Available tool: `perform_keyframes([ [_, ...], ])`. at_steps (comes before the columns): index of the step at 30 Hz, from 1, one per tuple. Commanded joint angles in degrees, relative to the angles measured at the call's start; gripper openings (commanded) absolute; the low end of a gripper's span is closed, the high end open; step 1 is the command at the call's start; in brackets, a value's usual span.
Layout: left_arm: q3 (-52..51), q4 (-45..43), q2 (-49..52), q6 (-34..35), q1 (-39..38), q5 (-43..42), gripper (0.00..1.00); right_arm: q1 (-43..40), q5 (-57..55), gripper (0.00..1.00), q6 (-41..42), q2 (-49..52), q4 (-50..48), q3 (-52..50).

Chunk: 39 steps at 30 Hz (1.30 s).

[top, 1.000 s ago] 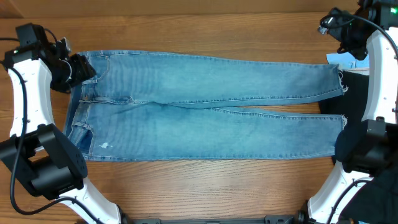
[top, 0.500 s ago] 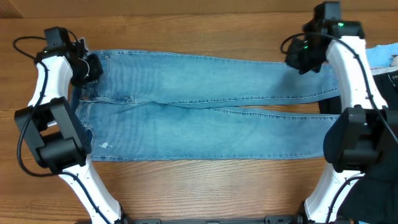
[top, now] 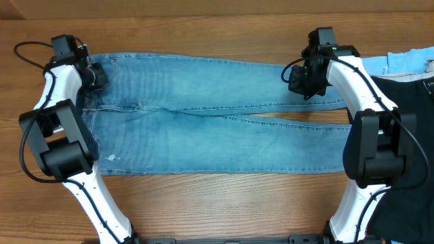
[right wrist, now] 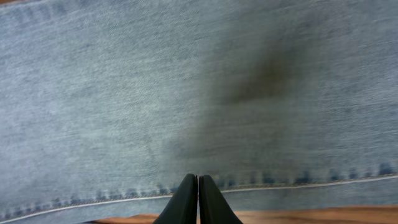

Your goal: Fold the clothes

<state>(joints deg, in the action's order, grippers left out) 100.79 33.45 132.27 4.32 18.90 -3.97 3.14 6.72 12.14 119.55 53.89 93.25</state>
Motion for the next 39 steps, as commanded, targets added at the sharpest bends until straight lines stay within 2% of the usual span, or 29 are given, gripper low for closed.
perform_keyframes([
  [1, 1.0, -0.9, 1.6, 0.0, 3.8, 3.1, 0.04, -0.2, -2.3, 0.06, -0.4, 0.1, -0.9, -0.3],
  [6, 3.5, -0.4, 1.3, 0.0, 7.3, -1.7, 0.04, -0.3, -4.3, 0.07, -0.4, 0.1, -2.3, -0.3],
  [9, 13.4, 7.6, 0.1, 0.6, 7.9, -2.7, 0.04, -0.3, -4.3, 0.07, -0.4, 0.1, -2.5, -0.3],
  [12, 23.4, 21.2, -0.3, 1.9, 8.1, -2.9, 0.06, -0.4, -4.3, 0.08, -0.4, 0.1, -2.2, -0.3],
  [14, 25.9, 32.2, -0.3, 3.6, 8.5, -3.5, 0.26, -0.4, -4.3, 0.11, -0.4, 0.1, -1.4, -0.3],
  [15, 25.5, 38.7, -0.3, 2.5, 8.5, -3.9, 0.45, -0.4, -4.3, 0.14, -0.4, 0.1, -1.0, -0.3],
  [16, 23.7, 41.0, -0.3, -1.2, 8.5, -3.9, 0.58, -0.4, -4.3, 0.15, -0.4, 0.1, -0.8, -0.3],
  [17, 22.9, 41.4, -0.3, -3.5, 8.5, -3.9, 0.60, -0.4, -4.3, 0.16, -0.4, 0.1, -0.7, -0.3],
  [19, 19.2, 41.4, -0.1, -10.1, 9.3, -3.1, 0.62, -0.4, -4.3, 0.17, -0.6, 0.1, -0.7, -0.3],
  [23, 18.9, 45.2, 0.2, -12.7, 14.4, -3.6, 0.63, -2.3, -10.1, 0.19, -0.2, 0.1, 1.1, -0.3],
  [27, 17.5, 45.3, 0.6, -14.0, 18.3, -8.3, 0.62, -7.5, -6.0, 0.20, -0.2, 0.1, 2.4, -0.3],
  [32, 12.1, 40.5, 0.6, -16.2, 19.0, -14.4, 0.57, -8.3, -6.0, 0.20, -0.4, 0.1, 1.1, -0.3],
  [36, 6.9, 33.7, 0.6, -16.1, 18.9, -14.6, 0.58, -8.3, -6.0, 0.20, -0.5, 0.1, 0.8, -0.3],
  [39, 4.3, 30.2, 0.6, -16.1, 18.9, -18.4, 0.53, -8.3, -6.0, 0.20, -0.4, 0.1, 0.7, -0.3],
])
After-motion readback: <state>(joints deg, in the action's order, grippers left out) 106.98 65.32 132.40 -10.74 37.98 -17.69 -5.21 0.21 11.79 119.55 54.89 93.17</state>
